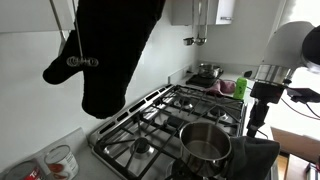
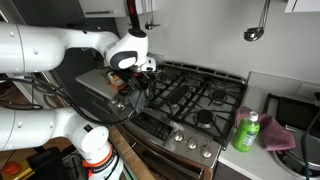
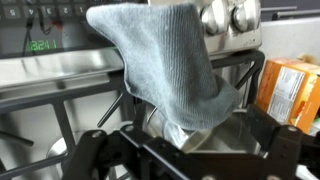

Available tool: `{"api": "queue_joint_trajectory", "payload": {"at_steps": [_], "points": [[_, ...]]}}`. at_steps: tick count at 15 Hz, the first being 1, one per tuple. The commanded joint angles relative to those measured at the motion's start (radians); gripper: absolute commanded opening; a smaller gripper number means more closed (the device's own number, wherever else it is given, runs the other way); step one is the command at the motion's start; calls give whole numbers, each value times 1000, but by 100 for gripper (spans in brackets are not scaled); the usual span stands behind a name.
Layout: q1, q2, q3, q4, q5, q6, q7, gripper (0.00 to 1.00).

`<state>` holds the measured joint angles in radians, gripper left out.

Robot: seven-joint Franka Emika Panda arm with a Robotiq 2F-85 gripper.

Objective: Move the pot to the right plate, remove the towel and put it on the stove

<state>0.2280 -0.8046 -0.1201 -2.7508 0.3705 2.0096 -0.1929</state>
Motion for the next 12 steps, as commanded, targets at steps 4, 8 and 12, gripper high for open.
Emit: {"api": "queue_joint_trajectory", "payload": {"at_steps": [4,8,12], "points": [[-12,71,5,32,-5,-220,-115,100],[-37,94,29,24,-34,-216,-149,95],[-58,106,45,16,-47,-188,-150,51]]}}
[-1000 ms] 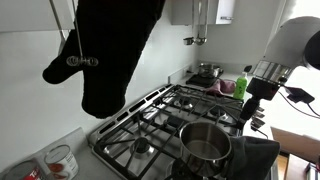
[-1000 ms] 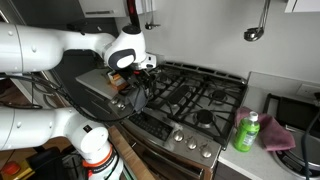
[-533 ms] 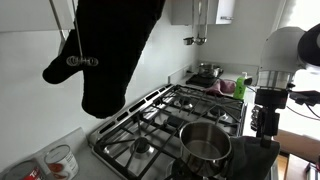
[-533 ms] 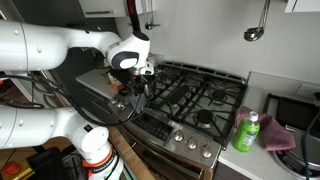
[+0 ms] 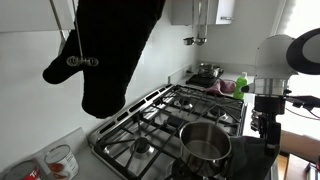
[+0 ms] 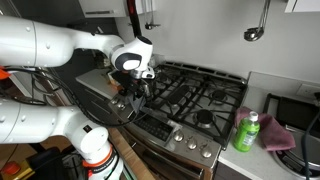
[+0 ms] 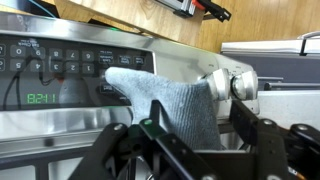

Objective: Move the pot to the right plate, remove the towel and put it on the stove

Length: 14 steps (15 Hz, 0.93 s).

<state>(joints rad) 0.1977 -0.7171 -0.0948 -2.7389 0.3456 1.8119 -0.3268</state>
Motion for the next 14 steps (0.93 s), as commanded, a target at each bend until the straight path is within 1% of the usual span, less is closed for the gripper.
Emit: {"api": "queue_joint_trajectory", "payload": {"at_steps": [1,5,6,7,9,14], "points": [[-32,17,25,5,-27,15,-15,44],[-35,7,51,12,-29,51,3,13],[-34,6,56,13,-27,62,4,12],[-32,7,61,14,-22,75,8,13],[-30,12,71,11,-19,101,16,0],[-28,36,80,-2,-15,145,37,0]]}}
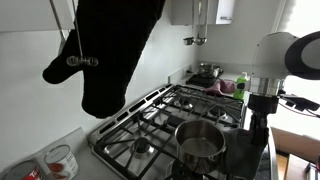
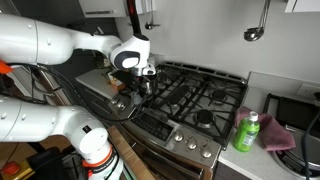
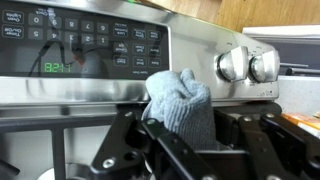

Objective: Move the pot to the right plate, remove the towel and put it on the stove

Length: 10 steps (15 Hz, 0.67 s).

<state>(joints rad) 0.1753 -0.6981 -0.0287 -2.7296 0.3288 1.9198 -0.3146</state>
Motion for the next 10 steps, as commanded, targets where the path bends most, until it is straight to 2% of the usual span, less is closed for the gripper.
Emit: {"api": "queue_joint_trajectory", "payload": {"at_steps": [1,4,5,7,10], "points": [[-7,22,17,-13,-2,41,32,0],[-9,41,28,-12,-10,50,55,3],[-11,46,34,-11,-12,57,65,26],[-15,49,44,-7,-25,69,78,29],[-24,53,62,13,-78,61,95,51]]}}
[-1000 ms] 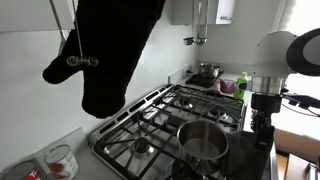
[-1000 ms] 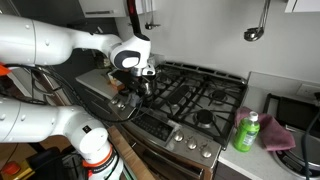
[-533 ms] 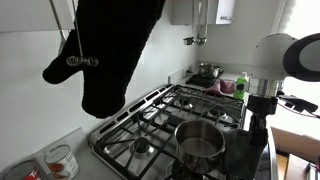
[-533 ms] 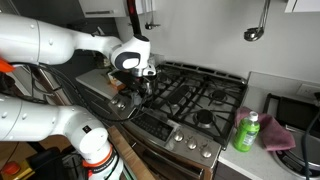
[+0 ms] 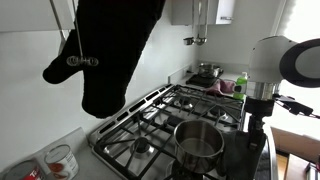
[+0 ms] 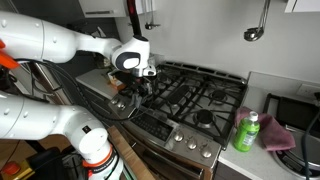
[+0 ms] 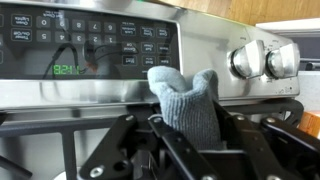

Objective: Move the pot to the right plate, remove the towel and put it on the stove

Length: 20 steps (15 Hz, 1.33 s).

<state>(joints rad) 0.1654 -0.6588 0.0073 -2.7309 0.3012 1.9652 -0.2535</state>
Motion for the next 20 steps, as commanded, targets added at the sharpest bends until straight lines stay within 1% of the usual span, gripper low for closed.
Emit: {"api": "queue_joint_trajectory", "payload": {"at_steps": [1,2,6,7,10,12,13,14,15,17,18,19,20], "points": [[-19,22,40,28,-87,6,44,58],[-20,27,47,35,-113,3,48,66],[-10,68,71,69,-202,10,46,96],[-7,75,77,80,-219,14,45,99],[4,99,88,114,-248,32,39,100],[9,119,97,139,-259,21,46,100],[13,130,101,149,-260,16,45,97],[17,140,104,154,-259,15,44,90],[22,150,105,160,-253,16,40,78],[29,164,106,167,-247,20,34,63],[31,171,107,172,-248,18,33,53],[33,177,109,177,-250,19,33,46],[37,182,109,180,-249,20,30,37]]}}
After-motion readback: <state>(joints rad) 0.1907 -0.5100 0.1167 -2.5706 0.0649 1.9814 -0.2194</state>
